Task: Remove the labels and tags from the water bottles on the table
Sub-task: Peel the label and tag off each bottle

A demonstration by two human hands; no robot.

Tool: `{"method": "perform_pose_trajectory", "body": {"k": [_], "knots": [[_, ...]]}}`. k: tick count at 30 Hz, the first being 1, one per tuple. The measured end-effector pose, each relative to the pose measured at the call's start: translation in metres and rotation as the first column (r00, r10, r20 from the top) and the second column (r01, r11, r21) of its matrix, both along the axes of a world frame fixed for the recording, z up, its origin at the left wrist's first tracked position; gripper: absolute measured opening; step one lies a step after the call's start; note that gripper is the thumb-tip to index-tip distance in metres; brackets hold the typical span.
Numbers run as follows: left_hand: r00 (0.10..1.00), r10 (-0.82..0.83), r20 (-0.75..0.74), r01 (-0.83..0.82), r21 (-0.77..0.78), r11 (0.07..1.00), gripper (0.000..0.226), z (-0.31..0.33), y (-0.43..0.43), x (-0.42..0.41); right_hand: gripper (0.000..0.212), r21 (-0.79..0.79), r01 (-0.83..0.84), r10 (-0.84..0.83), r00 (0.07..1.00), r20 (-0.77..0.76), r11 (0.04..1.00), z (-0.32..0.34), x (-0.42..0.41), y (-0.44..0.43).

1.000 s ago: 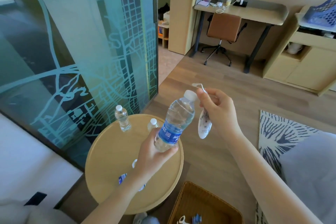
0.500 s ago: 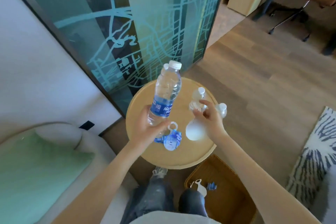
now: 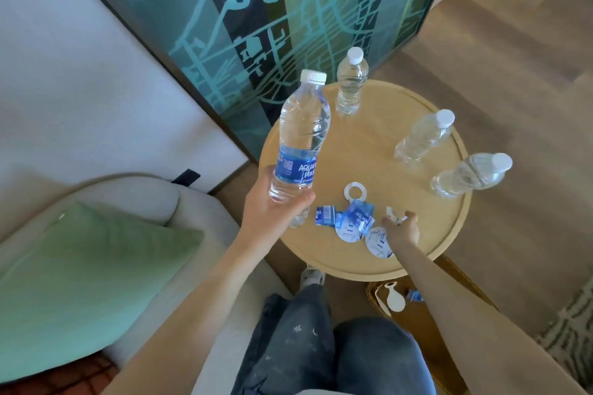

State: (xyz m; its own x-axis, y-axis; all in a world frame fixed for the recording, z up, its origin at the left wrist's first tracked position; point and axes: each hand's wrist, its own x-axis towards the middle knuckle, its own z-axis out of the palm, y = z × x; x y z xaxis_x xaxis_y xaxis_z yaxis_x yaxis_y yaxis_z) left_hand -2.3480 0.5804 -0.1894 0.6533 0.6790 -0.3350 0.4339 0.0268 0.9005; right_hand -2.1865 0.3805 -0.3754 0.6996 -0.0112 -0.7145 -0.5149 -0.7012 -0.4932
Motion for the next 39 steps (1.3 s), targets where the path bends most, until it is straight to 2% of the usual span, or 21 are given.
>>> {"method": "perform_pose_trajectory", "body": {"k": [4,7,9,12,15,17,19,22,25,27,32,35,39], "knots": [[0.999,-0.036,-0.022,0.036,-0.013,0.999,0.037,-0.008,-0.002,0.001,0.072,-0.05,-0.144,0.145,0.989,0.022,0.988,0.0,0.001,-0.009],[0.998,-0.06,-0.025,0.06,-0.021,0.998,0.037,-0.006,-0.007,0.002,0.07,-0.215,-0.324,0.343,0.938,0.053,0.921,0.018,0.004,-0.016],[0.997,-0.076,-0.01,0.076,-0.022,0.997,0.036,0.001,-0.012,0.003,0.069,-0.285,-0.368,0.409,0.907,0.099,0.885,0.039,0.006,-0.017],[0.993,-0.111,0.029,0.112,-0.03,0.993,0.034,0.021,-0.02,0.006,0.061,-0.13,-0.397,0.417,0.883,0.214,0.909,0.09,0.004,-0.012],[0.985,-0.16,0.071,0.162,-0.017,0.987,0.033,0.05,-0.031,0.013,0.047,0.144,-0.392,0.317,0.871,0.374,0.908,0.161,0.002,-0.005],[0.974,-0.201,0.102,0.201,0.008,0.979,0.035,0.072,-0.038,0.021,0.033,0.344,-0.373,0.202,0.874,0.441,0.862,0.216,0.003,-0.001],[0.96,-0.248,0.129,0.246,0.027,0.969,0.036,0.096,-0.047,0.031,0.024,0.498,-0.372,0.104,0.868,0.485,0.783,0.273,0.007,0.001],[0.93,-0.318,0.185,0.304,0.102,0.947,0.034,0.138,-0.064,0.046,0.024,0.642,-0.41,0.002,0.844,0.537,0.648,0.348,0.013,-0.005],[0.887,-0.399,0.232,0.355,0.208,0.911,0.03,0.185,-0.084,0.059,0.026,0.769,-0.399,-0.061,0.869,0.49,0.5,0.401,0.02,-0.02],[0.856,-0.457,0.24,0.407,0.231,0.884,0.027,0.213,-0.097,0.067,0.033,0.806,-0.411,-0.095,0.865,0.492,0.427,0.43,0.024,-0.03],[0.75,-0.571,0.332,0.547,0.174,0.819,0.027,0.257,-0.133,0.088,0.043,0.844,-0.436,-0.204,0.837,0.508,0.314,0.48,0.029,-0.064],[0.708,-0.585,0.396,0.571,0.165,0.804,0.025,0.267,-0.155,0.101,0.037,0.804,-0.461,-0.26,0.78,0.569,0.375,0.495,0.032,-0.09],[0.64,-0.646,0.417,0.648,0.158,0.745,0.028,0.277,-0.181,0.112,0.036,0.815,-0.433,-0.347,0.751,0.562,0.385,0.503,0.036,-0.125]]}}
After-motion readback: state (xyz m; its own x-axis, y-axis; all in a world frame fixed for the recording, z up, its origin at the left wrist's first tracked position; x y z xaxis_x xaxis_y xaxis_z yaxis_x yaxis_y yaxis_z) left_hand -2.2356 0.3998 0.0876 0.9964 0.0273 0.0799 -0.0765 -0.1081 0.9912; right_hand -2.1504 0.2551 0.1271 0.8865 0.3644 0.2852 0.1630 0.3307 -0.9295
